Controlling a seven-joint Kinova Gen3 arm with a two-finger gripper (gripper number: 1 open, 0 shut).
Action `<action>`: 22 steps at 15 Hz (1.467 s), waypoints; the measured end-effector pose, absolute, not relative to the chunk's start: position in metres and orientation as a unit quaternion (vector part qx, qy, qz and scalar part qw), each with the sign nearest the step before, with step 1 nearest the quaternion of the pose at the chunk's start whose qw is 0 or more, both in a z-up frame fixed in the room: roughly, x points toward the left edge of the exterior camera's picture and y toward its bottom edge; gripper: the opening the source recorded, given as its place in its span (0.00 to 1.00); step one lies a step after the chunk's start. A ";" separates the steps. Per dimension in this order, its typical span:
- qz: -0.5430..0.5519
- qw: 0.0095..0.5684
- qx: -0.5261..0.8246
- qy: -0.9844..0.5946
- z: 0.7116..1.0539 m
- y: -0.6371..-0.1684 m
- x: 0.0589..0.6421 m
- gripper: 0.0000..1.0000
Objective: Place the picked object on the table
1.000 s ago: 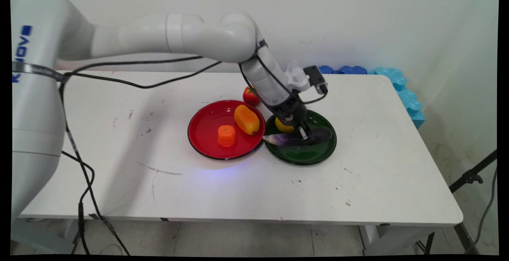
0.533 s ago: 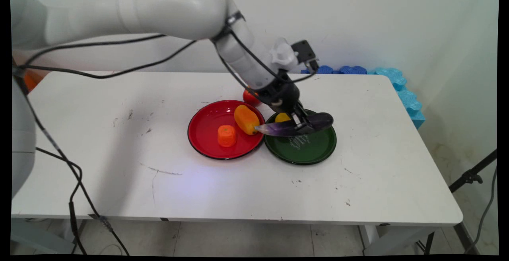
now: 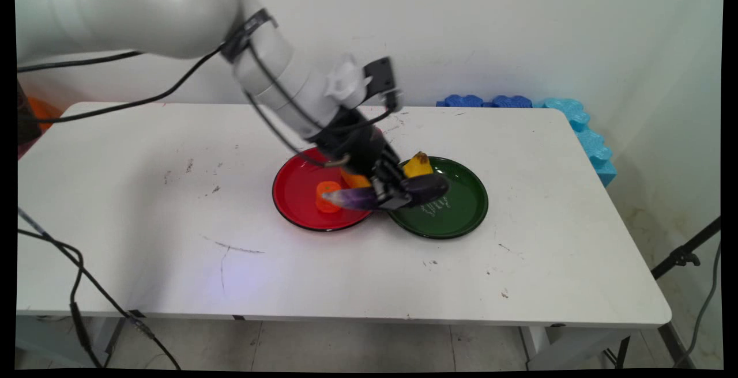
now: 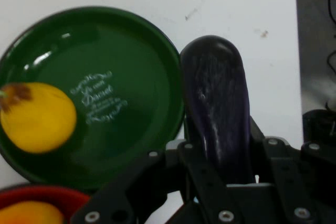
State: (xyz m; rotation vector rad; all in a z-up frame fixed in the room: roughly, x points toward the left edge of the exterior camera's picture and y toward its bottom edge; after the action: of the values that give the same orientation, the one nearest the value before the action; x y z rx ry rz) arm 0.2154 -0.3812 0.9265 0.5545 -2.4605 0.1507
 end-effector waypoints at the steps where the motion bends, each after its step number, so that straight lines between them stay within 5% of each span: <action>1: 0.055 0.302 0.206 -0.929 0.923 -0.374 0.220 0.00; 10: 0.030 0.290 0.178 -0.940 0.858 -0.324 0.236 0.00; 22: 0.034 0.284 0.186 -0.940 0.805 -0.319 0.225 0.00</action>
State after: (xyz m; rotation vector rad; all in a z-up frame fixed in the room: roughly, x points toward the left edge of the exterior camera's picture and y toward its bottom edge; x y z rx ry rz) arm 0.2255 -0.3186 0.8048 0.4984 -2.5156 0.0923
